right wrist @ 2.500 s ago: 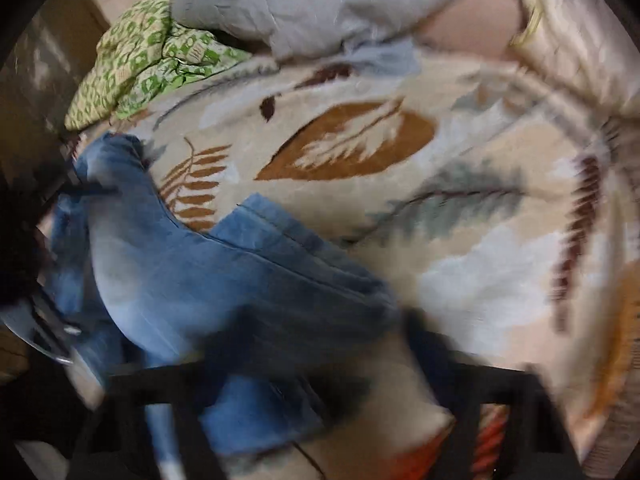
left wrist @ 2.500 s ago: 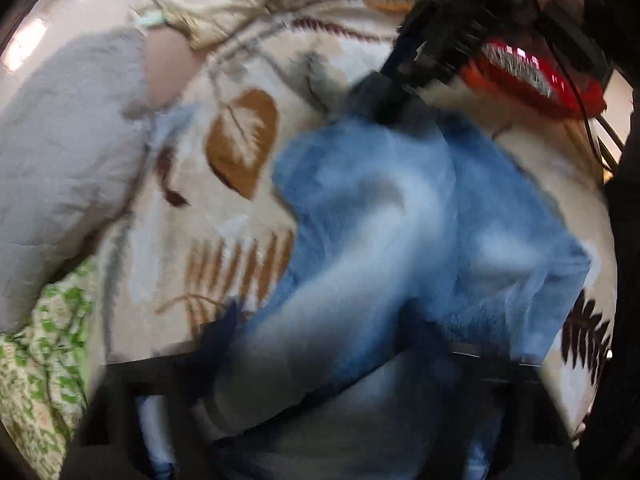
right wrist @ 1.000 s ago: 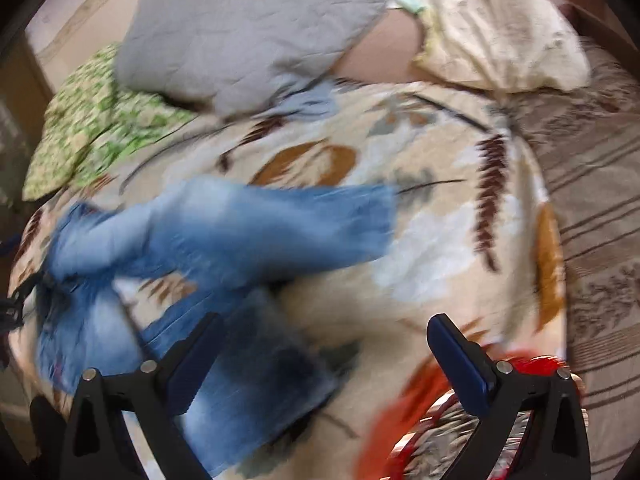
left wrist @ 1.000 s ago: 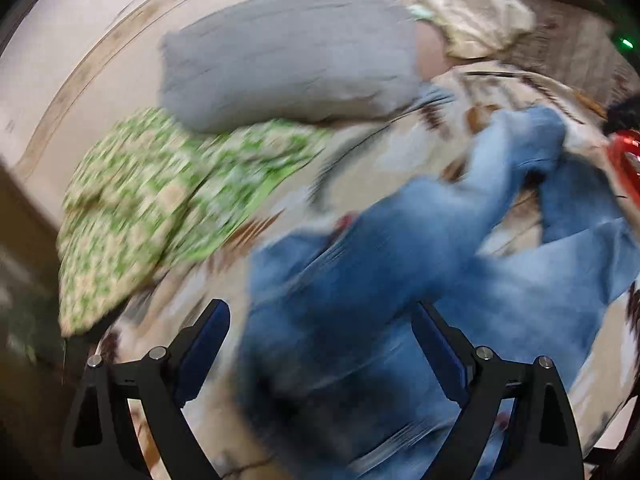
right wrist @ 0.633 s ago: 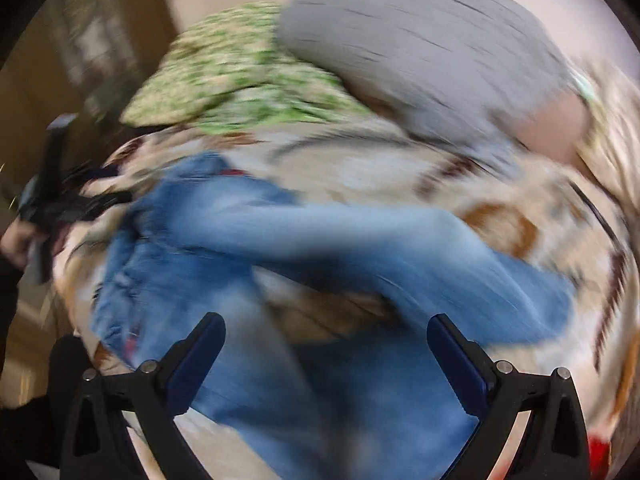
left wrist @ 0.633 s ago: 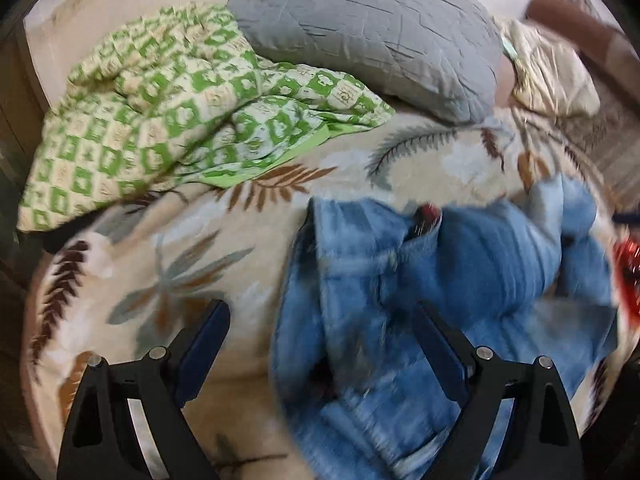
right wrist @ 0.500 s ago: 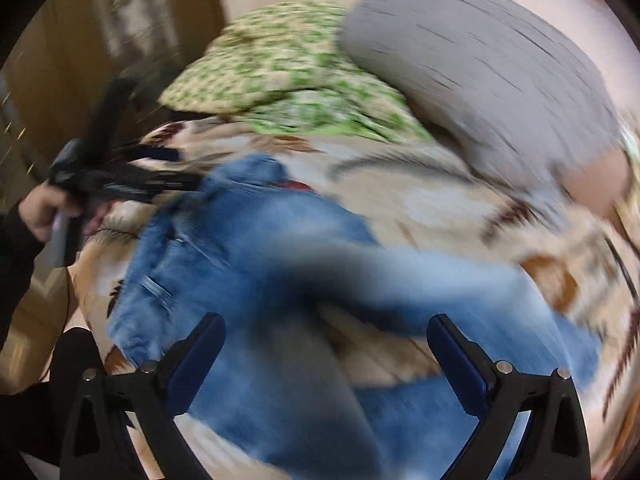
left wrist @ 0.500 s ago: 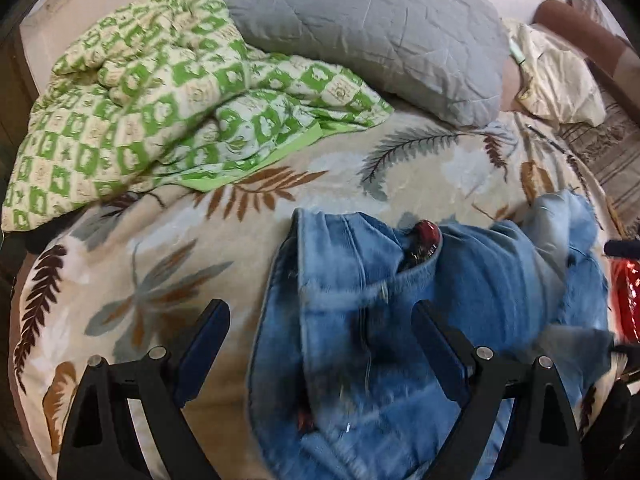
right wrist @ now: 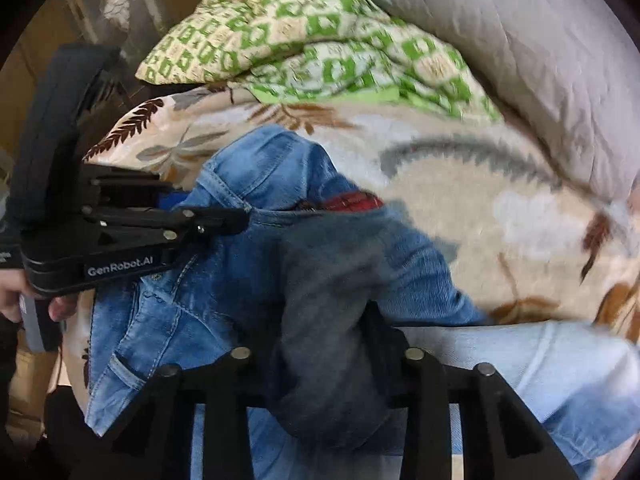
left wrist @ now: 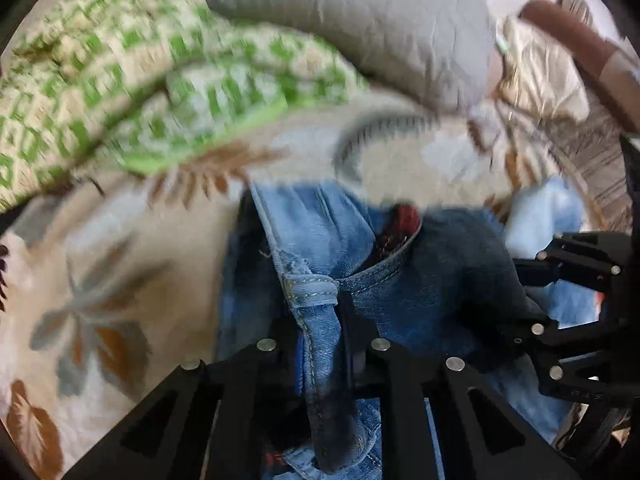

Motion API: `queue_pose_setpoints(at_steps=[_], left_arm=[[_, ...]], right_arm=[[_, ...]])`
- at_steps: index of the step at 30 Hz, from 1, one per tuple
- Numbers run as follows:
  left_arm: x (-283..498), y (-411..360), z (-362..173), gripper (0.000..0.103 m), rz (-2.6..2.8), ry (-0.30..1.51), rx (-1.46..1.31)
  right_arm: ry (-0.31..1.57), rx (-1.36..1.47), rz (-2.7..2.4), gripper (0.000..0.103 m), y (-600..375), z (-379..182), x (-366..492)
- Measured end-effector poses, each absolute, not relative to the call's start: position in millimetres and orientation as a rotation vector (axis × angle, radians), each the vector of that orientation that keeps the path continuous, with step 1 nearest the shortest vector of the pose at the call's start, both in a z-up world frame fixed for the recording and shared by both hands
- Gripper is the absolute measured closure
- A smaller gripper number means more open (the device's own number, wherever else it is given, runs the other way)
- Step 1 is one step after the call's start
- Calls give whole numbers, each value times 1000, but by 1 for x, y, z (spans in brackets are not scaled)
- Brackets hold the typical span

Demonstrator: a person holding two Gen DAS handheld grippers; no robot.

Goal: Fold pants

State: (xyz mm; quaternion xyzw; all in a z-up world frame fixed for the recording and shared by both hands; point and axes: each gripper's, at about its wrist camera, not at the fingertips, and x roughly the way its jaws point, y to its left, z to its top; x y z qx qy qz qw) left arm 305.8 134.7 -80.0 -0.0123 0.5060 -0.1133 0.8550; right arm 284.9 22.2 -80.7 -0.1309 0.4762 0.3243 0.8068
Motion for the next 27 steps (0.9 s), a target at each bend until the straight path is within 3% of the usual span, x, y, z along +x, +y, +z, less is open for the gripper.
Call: queue_pose_setpoints(at_steps=[6,8,9,10,11,12,13,21,27], left_arm=[[304,167,-15,87,-92,842,-29],[317,170,-31,80,-29,927,15],[322,173,-43,73,-6,982,20],[323,177,-50,60,26,1006,20],[318,183,-55,50,66,1012,5],[311,189,-54,30,73,994,-20],[300,195,-51,20,66,965,-48],[191,188,-38,19,-58,1008,-111],[124,155,-70,19,-80,1134,-124]], right_arm=[[745,-263,694,75,44,-24,294],[731,-253,635,66,61,-28,308],[780,-264,604,37,70,-37,319],[844,-280,568,24,76,-47,328],[893,-274,531,24,76,-56,334],[902,-246,533,24,70,-57,334],[899,-218,544,24,61,-55,330],[867,-333,650,18,-22,-25,227],[877,-541,835,18,-23,-53,127]])
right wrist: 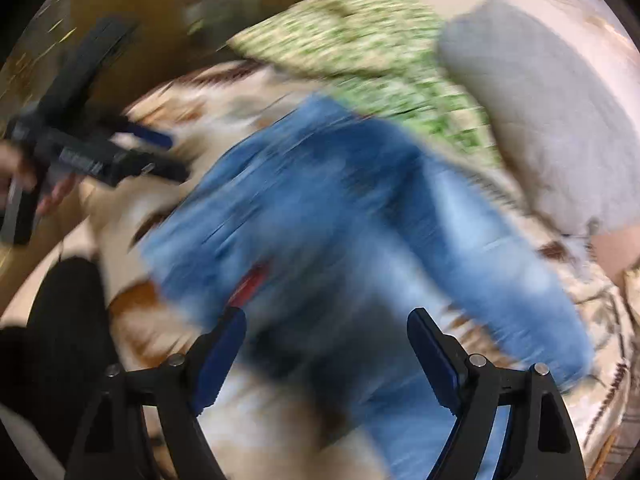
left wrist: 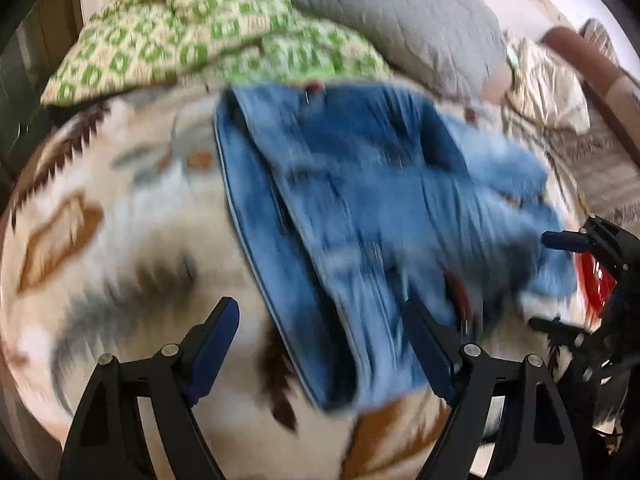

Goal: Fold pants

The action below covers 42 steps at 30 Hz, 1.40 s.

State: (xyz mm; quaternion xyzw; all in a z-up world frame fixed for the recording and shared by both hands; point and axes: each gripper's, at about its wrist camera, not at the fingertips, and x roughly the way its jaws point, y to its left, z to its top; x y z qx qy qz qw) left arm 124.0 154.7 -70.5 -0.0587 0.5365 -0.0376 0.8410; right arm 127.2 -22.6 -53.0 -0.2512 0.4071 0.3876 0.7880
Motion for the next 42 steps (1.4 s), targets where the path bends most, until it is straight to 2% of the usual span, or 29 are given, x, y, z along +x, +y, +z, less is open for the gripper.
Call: queue_pose_setpoints(at_steps=[5,6,7,8,9,10,11,12,15,18,21,23,24,25,26,27,28,32,36,42], left_arm=[[117,135,-119,19,-70,1252,-144],[118,133,-124,23,-62,1249,-139],[119,130,-125,39,-58,1234,-104],[119,126,-123,46,-80,1217,-58],[119,128,-118,73,-126,1215,-93],[120,132,-114,82,-147,1220,-128],[121,136,-108,84,-156,1221,-136],[120,140,-99,85,-170,1203,-121],[112,163,-68,86,-152,1137,-121],[97,204,-40,86,-116,1077,-154],[97,224,-50,85,-64,1127,-122],[94,225,-69,71,-51,1180,-85],[90,225,-72,57,-25,1176,-75],[88,226,-70,42,-6,1162,-69],[84,225,-65,37,10,1125,-61],[79,224,-56,31,10,1085,-57],[80,220,-48,26,8,1051,-56],[101,176,-13,22,-79,962,-18],[141,97,-10,21,-259,951,72],[210,-37,-29,21,-514,1040,139]], right_arm=[[911,-599,882,18,6,-104,101],[922,-595,857,18,12,-112,105],[937,-584,832,18,17,-121,109],[951,-554,813,19,20,-127,114],[951,-490,800,28,19,-126,119],[957,-443,784,38,18,-123,122],[978,-393,778,46,17,-117,123],[982,-373,780,62,17,-112,122],[935,-379,835,68,26,-86,102],[890,-359,914,71,44,-67,77],[893,-283,950,71,68,-64,65],[916,-267,938,69,80,-73,61],[943,-274,922,68,83,-80,58],[967,-280,913,63,82,-83,59],[983,-277,910,57,74,-83,55],[984,-265,907,39,62,-80,54],[970,-243,898,25,47,-73,55],[887,-131,778,22,-37,-33,71],[866,-12,533,22,-140,-10,99],[927,156,263,22,-268,-24,120]])
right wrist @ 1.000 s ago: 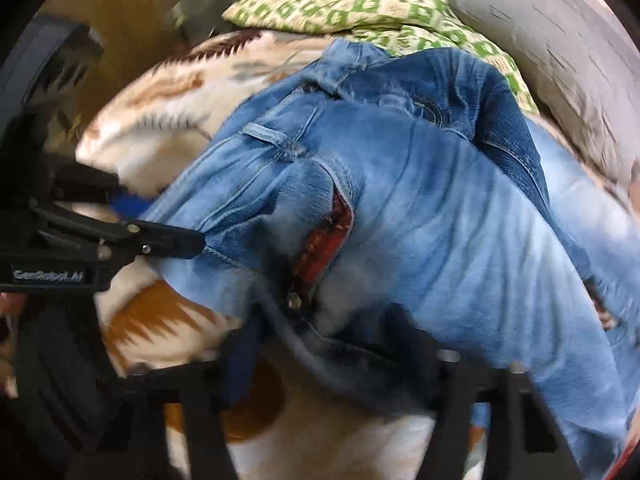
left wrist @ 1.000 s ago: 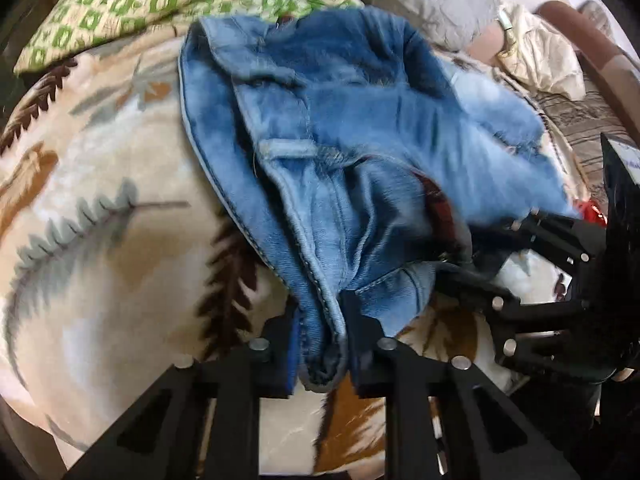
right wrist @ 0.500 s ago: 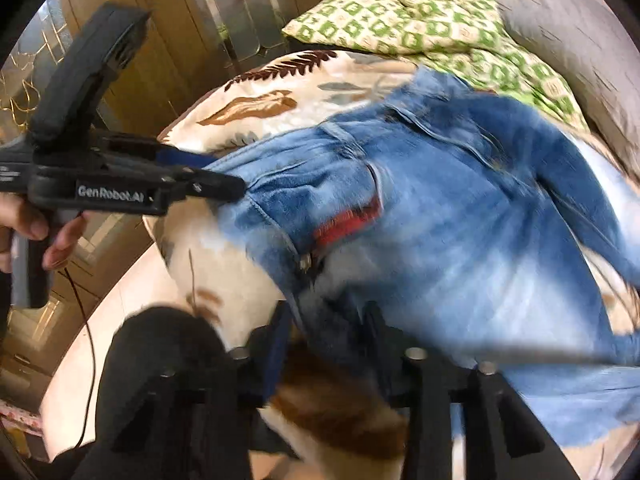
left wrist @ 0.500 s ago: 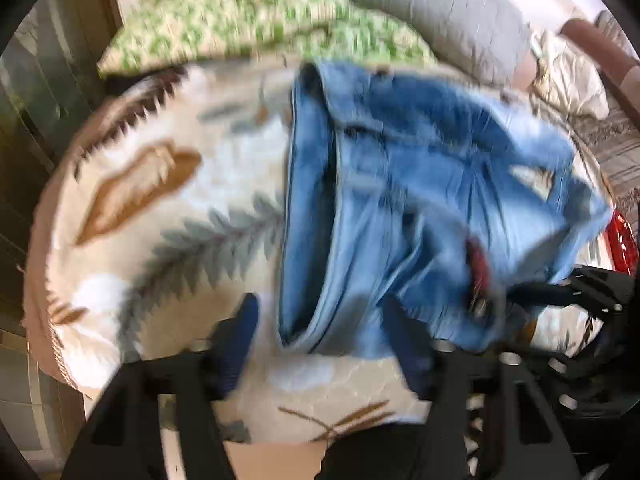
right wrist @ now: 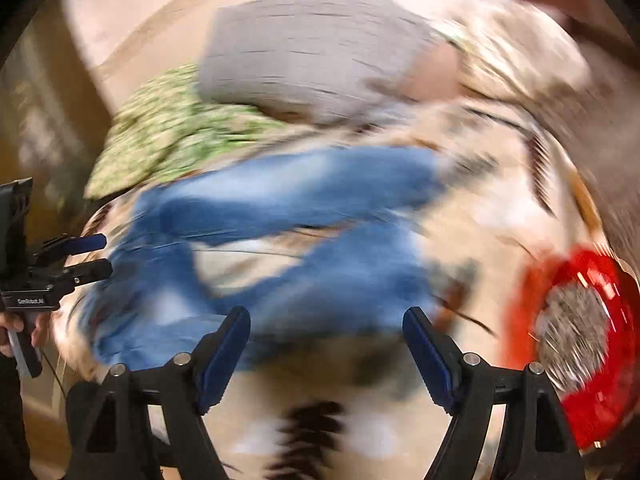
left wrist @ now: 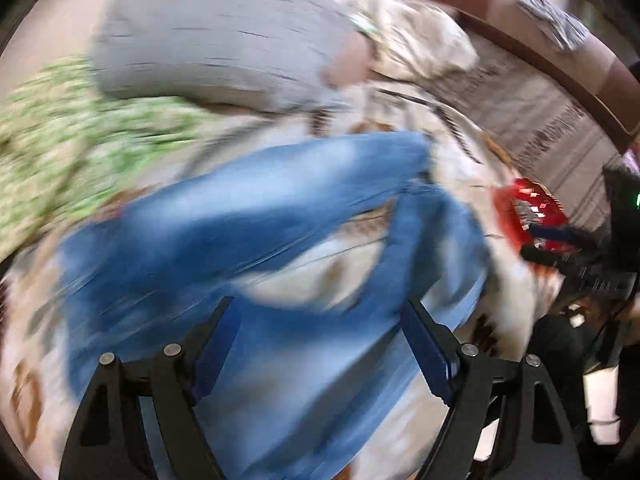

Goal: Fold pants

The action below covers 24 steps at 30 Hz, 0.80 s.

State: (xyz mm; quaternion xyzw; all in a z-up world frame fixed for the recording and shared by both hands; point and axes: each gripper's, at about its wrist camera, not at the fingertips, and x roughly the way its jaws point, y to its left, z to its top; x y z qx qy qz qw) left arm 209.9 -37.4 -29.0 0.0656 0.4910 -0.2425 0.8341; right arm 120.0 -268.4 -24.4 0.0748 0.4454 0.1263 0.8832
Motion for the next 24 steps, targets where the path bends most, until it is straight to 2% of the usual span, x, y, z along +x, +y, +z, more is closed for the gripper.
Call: queue_pose_setpoints(at_steps=[6,15,16,17,18,19,24], left_arm=[[282,-136,-71,21,-592,1176,135],[332,-199,-144,22,-659,1412,17],[332,-200,-145,43,-673,1403,11],[330,-202,-142,73,-705,1380,22],[328,-203,-142,96,-729,1396,34],[327,-203,-141,100,-738,1396,39],[309,-209,-106,101,-815,1311,85]], right_arm=[[995,219,227,22,-290,-65,140],[1050,329,275,24,-302,-121,198],[1051,335,293,36,-301,-125,200],[1031,296,316,49,-296,-124,200],[1027,271,342,78,-292,-123,199],[1028,262,362,80,-290,-122,198],[959,231,387,83,-295,-95,170]])
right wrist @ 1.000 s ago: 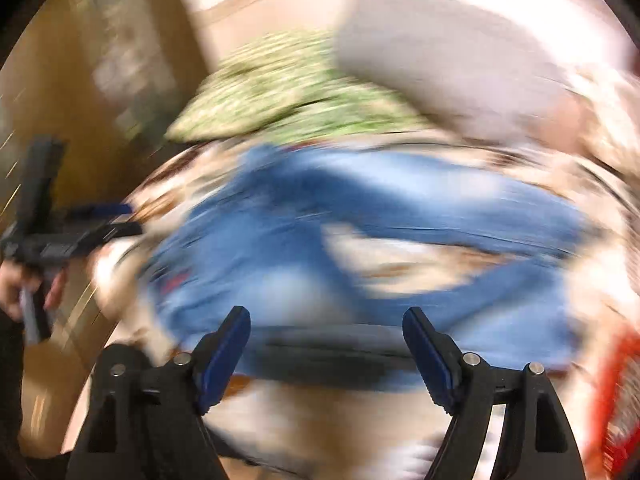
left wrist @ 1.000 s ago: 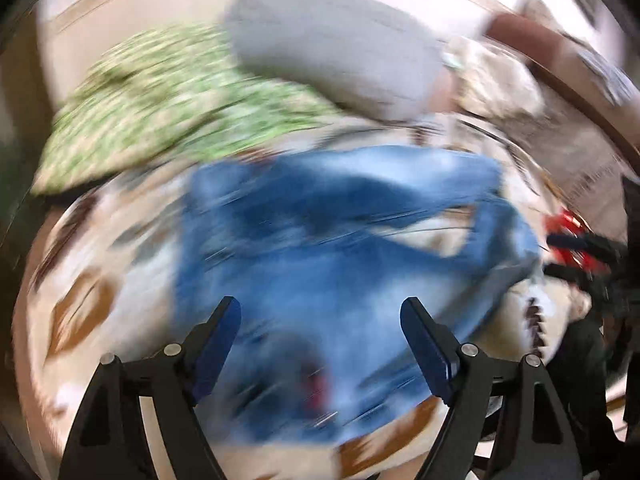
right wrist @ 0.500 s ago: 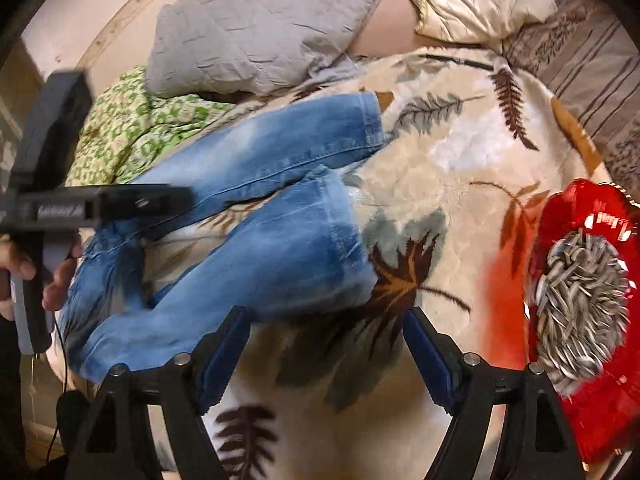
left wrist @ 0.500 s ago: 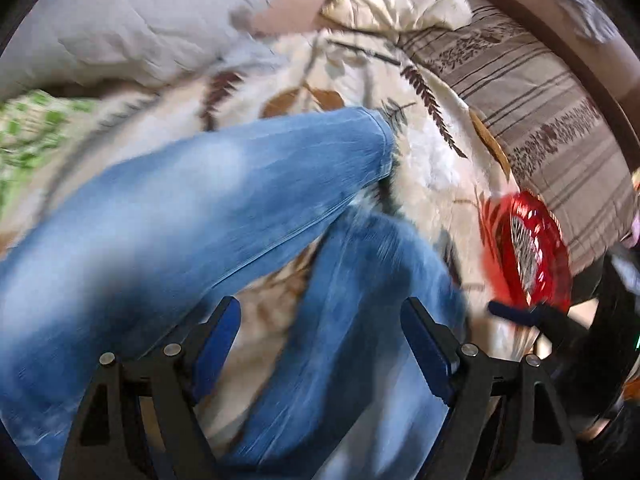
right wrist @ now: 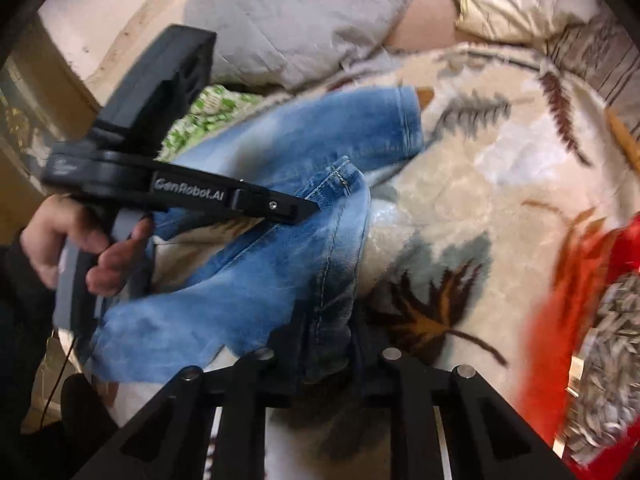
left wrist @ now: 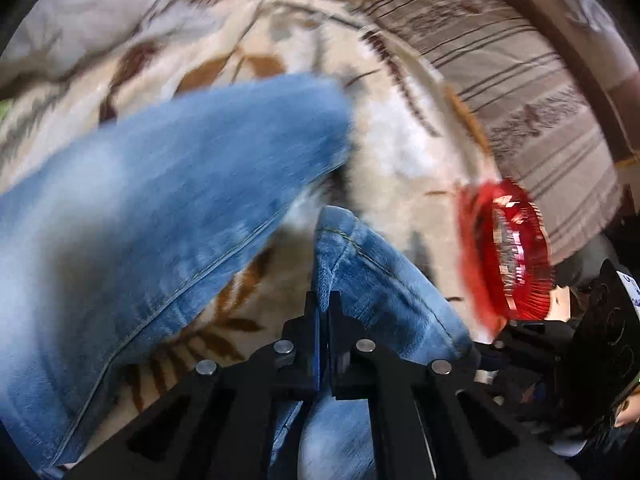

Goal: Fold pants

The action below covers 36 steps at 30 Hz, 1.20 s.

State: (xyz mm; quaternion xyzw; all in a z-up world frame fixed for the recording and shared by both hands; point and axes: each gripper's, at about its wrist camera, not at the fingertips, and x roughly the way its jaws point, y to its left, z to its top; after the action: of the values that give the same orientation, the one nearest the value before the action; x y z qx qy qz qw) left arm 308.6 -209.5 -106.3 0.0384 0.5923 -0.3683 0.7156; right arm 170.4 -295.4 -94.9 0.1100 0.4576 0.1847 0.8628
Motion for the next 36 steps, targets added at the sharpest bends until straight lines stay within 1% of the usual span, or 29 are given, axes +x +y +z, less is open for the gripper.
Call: queue_pose_setpoints(at_steps=[5,7,9,11,12,13,14,15,18,21,25,30,33,36], left_arm=[[286,-251,-63,101,-928,1223,176],[281,-283,-58,100,-952,1203,236],[278,-300,-59,98,-946,1209,294],[278,-315,-65,74,-877,1221,369],[279,-316,-64,43,-830,1216,375],[278,-308,-61,22,-801,1197,361],[278,-297,-55,20,-774,1159,331],[278,-284,-48,20,-771,1138,302],[280,-245,-34,20,-705,1126,292],[282,-189,-16,20,-605,1105,293],[279,-110,11,20,-463,1084,335],[260,-24,50,20,-365,1063,428],[260,-14,50,18,-355,1056,504],[277,-34,34,18,-396,1042,519]], right_arm=[[870,229,333,83,-330,-55,125],[860,221,282,83,-343,-46,116],[862,196,209,83,-356,-44,107],[924,201,134,73,-370,-47,105],[948,198,101,56,-374,-49,104],[952,195,75,28,-376,-47,101],[922,203,72,19,-379,-42,94],[881,210,83,16,-381,-35,88],[828,174,113,16,-376,-20,81],[807,151,146,16,-363,-12,89],[784,112,197,16,-340,-9,114],[810,96,248,16,-308,-16,153],[822,66,255,16,-293,-21,171],[853,63,243,16,-291,-30,192]])
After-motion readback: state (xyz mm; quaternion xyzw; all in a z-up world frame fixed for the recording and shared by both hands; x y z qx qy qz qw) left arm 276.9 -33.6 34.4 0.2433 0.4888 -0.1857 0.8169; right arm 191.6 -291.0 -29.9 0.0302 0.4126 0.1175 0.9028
